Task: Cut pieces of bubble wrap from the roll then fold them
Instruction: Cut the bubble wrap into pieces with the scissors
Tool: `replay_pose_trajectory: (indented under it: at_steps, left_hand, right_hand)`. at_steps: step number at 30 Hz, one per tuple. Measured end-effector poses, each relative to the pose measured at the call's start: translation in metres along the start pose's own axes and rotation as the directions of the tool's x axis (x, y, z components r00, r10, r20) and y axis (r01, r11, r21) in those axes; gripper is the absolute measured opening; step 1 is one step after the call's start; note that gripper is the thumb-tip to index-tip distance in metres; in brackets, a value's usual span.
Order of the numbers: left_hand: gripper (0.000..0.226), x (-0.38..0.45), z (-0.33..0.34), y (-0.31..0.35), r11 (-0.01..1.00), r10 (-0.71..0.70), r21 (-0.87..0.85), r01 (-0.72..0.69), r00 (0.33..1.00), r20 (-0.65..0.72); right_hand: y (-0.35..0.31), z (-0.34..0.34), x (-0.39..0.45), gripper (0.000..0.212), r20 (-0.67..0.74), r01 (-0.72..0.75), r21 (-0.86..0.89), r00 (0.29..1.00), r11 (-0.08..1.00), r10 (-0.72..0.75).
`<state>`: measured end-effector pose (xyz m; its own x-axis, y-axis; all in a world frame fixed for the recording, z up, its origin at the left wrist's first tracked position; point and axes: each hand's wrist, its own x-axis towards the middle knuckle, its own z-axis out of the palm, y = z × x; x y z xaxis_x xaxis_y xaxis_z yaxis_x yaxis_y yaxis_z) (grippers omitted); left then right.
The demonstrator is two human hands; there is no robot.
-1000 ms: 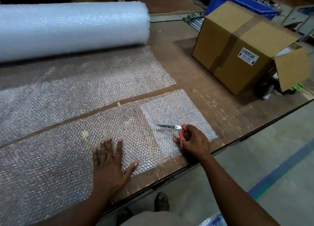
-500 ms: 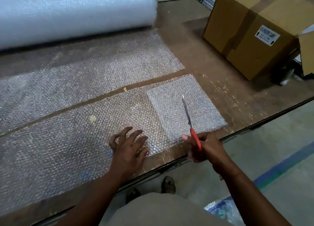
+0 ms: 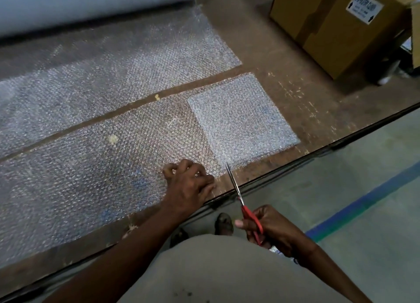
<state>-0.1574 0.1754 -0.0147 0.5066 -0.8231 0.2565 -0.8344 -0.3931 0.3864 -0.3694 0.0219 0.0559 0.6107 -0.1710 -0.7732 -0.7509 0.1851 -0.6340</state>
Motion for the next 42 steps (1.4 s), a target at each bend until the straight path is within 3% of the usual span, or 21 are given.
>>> replay_pose_trajectory:
  at_steps: [4,8,12,19,25,35,42]
  left_hand:
    - [0.014,0.005,0.001,0.009,0.999,-0.023,0.036,0.023,1.000,-0.001]
    - [0.014,0.011,0.003,0.014,0.996,-0.060,0.069,0.060,0.998,0.010]
    - [0.012,0.011,0.004,0.015,0.991,-0.052,0.126,0.051,0.999,0.007]
    - [0.014,0.012,0.006,0.019,0.978,0.020,0.208,-0.015,1.000,-0.023]
    - [0.024,0.015,0.011,0.016,0.984,0.047,0.174,-0.046,0.999,0.002]
    - [0.014,0.009,-0.004,0.010,0.986,0.000,0.168,0.002,1.000,-0.016]
    - [0.012,0.010,0.000,0.011,0.970,0.058,0.236,-0.058,0.998,0.003]
  right_hand:
    - [0.006,-0.008,0.001,0.064,0.002,0.009,0.069,1.000,0.998,-0.009]
    - [0.014,-0.013,0.002,0.067,0.052,0.018,0.003,0.998,1.000,-0.018]
    - [0.026,-0.010,0.009,0.072,0.062,-0.009,0.072,0.998,0.997,0.005]
    - [0.031,-0.008,0.018,0.070,0.090,-0.044,0.114,0.995,0.993,0.033]
    - [0.033,-0.011,0.019,0.068,0.106,-0.054,0.131,0.994,0.990,0.040]
    - [0.034,-0.013,0.021,0.066,0.113,0.001,0.139,0.993,0.990,-0.017]
    - [0.033,-0.014,0.018,0.067,0.119,-0.019,0.124,0.993,0.992,0.004]
